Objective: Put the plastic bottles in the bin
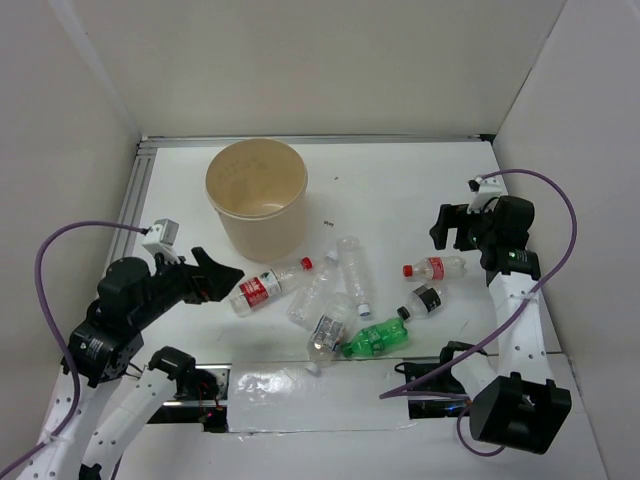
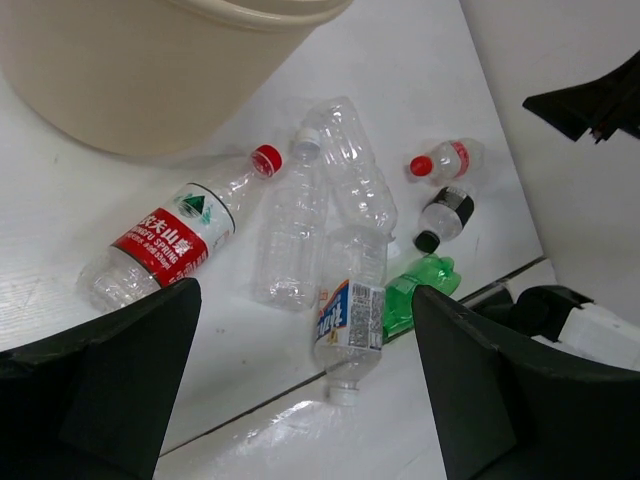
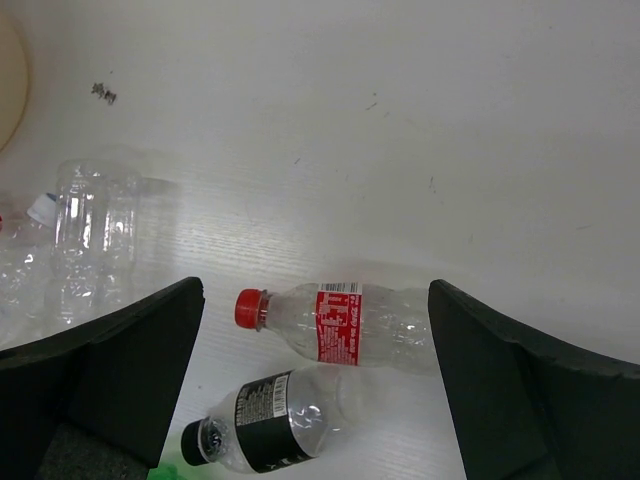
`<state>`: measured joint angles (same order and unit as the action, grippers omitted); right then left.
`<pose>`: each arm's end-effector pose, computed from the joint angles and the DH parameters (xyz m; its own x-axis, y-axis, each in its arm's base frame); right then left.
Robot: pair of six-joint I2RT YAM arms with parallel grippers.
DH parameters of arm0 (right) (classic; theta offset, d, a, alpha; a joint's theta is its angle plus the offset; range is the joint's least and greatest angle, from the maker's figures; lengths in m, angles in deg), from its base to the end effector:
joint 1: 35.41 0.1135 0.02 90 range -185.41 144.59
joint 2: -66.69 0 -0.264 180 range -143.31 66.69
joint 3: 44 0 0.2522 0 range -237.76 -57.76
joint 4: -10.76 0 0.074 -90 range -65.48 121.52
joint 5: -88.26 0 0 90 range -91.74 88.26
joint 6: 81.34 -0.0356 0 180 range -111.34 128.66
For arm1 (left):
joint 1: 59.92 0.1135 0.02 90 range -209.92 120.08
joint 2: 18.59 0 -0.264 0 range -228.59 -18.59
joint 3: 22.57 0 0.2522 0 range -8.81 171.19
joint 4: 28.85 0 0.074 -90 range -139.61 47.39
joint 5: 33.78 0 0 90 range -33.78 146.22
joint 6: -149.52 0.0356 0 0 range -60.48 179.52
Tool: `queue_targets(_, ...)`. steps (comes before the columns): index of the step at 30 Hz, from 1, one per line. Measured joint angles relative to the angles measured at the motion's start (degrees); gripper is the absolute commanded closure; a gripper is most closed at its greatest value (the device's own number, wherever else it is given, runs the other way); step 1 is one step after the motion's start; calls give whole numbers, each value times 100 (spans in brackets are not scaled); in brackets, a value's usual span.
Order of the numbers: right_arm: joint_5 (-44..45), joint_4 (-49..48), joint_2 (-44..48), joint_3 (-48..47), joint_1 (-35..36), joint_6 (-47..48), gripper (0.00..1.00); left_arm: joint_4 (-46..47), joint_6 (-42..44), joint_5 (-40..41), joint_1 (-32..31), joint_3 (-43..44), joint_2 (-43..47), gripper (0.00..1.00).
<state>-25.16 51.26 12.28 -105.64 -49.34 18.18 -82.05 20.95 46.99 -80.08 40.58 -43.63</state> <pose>0.2031 -0.0358 0.3014 -0.5083 -0.0303 -0.8606 -0.1883 0.9791 0.0768 0.0775 -0.0345 0.3525 -0.4938 -0.4743 -0.7289 0.2273 0.7387 -0.6346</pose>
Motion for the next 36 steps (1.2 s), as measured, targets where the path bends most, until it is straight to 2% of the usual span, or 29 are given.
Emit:
queue_targets(6,79,-4,-4,15,-39,-55,0,214,280,-352,0,-90,-511,1)
queue_targets(8,85,0,-15,46,-59,-70,0,264,380,-431,0,-96,-667,4)
queue_targets(12,118,-2,-74,63,-59,-72,0,450,566,-647,0,-103,-942,33)
queue_targets(13,131,-7,-85,63,-59,-72,0,505,599,-723,0,-103,-1021,49)
queue_targets(15,160,-13,-127,72,-59,-70,0,605,708,-863,-4,-103,-1222,59)
queue_targets(17,168,-22,-173,111,-59,-70,0,728,822,-916,-61,-103,-1464,57)
queue_targets(18,173,-20,-208,144,-59,-66,0,758,859,-905,-122,-103,-1569,52)
queue_targets(21,192,-13,-350,188,-59,-63,0,826,1034,-743,-588,-103,-2028,27)
queue_targets(24,203,-13,-492,212,-59,-20,0,811,1150,-136,-1392,-70,-2634,14)
queue_targets(25,195,-13,-529,214,-59,11,7,811,1176,-46,-1504,-55,-2745,12)
queue_targets(27,92,-2,-579,214,-63,201,47,697,1178,549,-2017,46,-3213,8)
queue_targets(28,-4,9,-590,214,-63,280,63,636,1176,828,-2253,111,-3453,8)
queue_targets(29,-85,20,-592,214,-66,321,59,599,1172,1099,-2459,157,-3672,7)
queue_targets(33,-275,17,-592,221,-70,402,14,433,1176,1987,-2809,179,-4168,6)
queue_targets(34,-339,4,-590,236,-70,470,6,420,1196,2162,-2804,179,-4234,6)
queue_targets(36,-378,7,-590,249,-70,496,5,428,1320,2485,-2750,181,-4328,5)
